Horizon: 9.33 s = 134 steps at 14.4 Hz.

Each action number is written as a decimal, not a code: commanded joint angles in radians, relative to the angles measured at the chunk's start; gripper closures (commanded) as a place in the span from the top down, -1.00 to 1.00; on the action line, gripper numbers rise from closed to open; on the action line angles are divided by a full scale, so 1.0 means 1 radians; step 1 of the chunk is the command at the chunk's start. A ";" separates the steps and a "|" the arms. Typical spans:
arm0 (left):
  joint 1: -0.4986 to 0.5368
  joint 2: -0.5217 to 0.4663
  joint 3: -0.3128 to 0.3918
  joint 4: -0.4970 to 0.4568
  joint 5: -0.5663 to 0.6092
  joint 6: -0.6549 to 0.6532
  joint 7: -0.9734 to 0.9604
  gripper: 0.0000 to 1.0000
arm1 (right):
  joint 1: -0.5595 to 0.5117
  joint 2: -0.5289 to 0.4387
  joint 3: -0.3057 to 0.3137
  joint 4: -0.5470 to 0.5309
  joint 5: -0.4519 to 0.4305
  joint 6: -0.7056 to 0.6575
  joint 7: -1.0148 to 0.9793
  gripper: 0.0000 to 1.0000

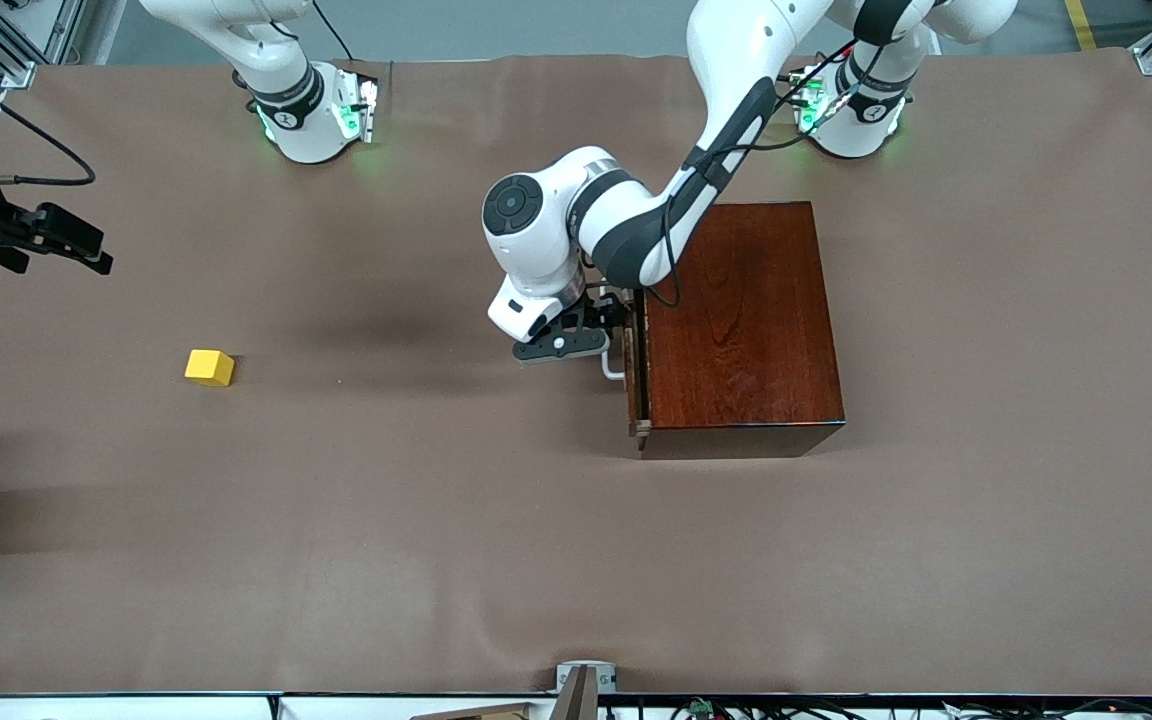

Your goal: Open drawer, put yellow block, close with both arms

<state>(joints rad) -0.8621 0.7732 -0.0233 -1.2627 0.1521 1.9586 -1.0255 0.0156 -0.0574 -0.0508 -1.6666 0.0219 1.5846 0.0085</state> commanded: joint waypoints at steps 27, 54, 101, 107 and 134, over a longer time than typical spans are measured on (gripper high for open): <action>-0.089 0.089 -0.040 0.077 -0.057 0.480 -0.113 1.00 | 0.023 -0.001 -0.004 -0.039 -0.040 0.001 -0.054 1.00; 0.337 -0.285 0.006 0.028 -0.059 -0.007 0.008 1.00 | -0.186 0.353 -0.003 -0.726 -0.039 1.081 -0.171 1.00; 0.827 -0.698 -0.095 -0.247 -0.177 -0.359 0.936 1.00 | 0.731 0.717 0.002 0.225 0.217 0.673 0.748 0.99; 0.830 -0.697 -0.096 -0.247 -0.183 -0.359 0.920 1.00 | 0.653 0.581 0.003 0.258 0.228 0.420 0.742 1.00; 0.054 -0.152 -0.029 0.032 -0.175 0.126 -0.841 1.00 | -0.002 -0.019 -0.021 0.039 -0.039 -0.117 -0.071 1.00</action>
<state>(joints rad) -0.7429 0.5751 -0.1022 -1.2916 -0.0422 2.0386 -1.7460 0.0204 -0.0750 -0.0850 -1.6435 0.0045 1.4806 -0.0605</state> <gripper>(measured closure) 0.000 0.000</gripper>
